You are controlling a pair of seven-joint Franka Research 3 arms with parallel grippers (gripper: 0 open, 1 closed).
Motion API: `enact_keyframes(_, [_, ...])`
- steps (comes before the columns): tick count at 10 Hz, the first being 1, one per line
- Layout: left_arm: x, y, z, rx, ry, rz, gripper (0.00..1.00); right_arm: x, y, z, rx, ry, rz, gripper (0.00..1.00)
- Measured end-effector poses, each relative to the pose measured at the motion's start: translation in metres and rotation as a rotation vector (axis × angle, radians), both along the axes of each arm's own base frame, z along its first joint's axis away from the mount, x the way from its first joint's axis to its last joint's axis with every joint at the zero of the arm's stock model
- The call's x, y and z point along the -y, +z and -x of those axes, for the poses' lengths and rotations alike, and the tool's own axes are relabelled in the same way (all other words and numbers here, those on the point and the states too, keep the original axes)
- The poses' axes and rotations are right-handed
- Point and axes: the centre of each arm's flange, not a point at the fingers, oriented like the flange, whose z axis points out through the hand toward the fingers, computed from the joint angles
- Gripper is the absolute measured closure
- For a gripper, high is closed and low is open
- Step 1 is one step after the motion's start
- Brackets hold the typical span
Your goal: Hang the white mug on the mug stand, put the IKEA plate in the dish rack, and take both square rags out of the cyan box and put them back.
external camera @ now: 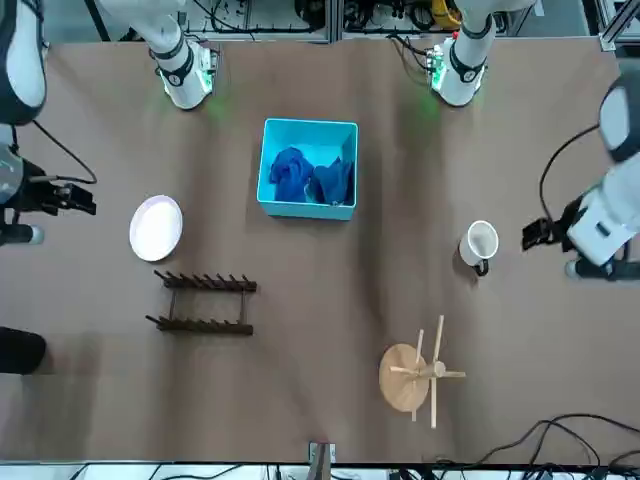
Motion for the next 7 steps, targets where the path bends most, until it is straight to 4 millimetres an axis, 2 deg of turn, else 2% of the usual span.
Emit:
enact_keyframes(2, [0.0,-0.065,0.003,-0.046,-0.003,0.001,0.0,0.012,-0.049,0.009,0.031,0.015,-0.002,0.04])
enact_keyframes(4, [0.0,-0.122,0.015,-0.096,-0.003,0.001,0.0,0.011,-0.104,0.021,0.087,0.041,0.003,0.06])
enact_keyframes(6, [-0.002,-0.164,0.033,-0.132,0.0,0.0,0.0,0.013,-0.149,0.031,0.157,0.085,0.015,0.06])
enact_keyframes(7, [-0.003,-0.179,0.042,-0.157,-0.001,-0.001,0.01,0.02,-0.169,0.034,0.165,0.102,0.021,0.06])
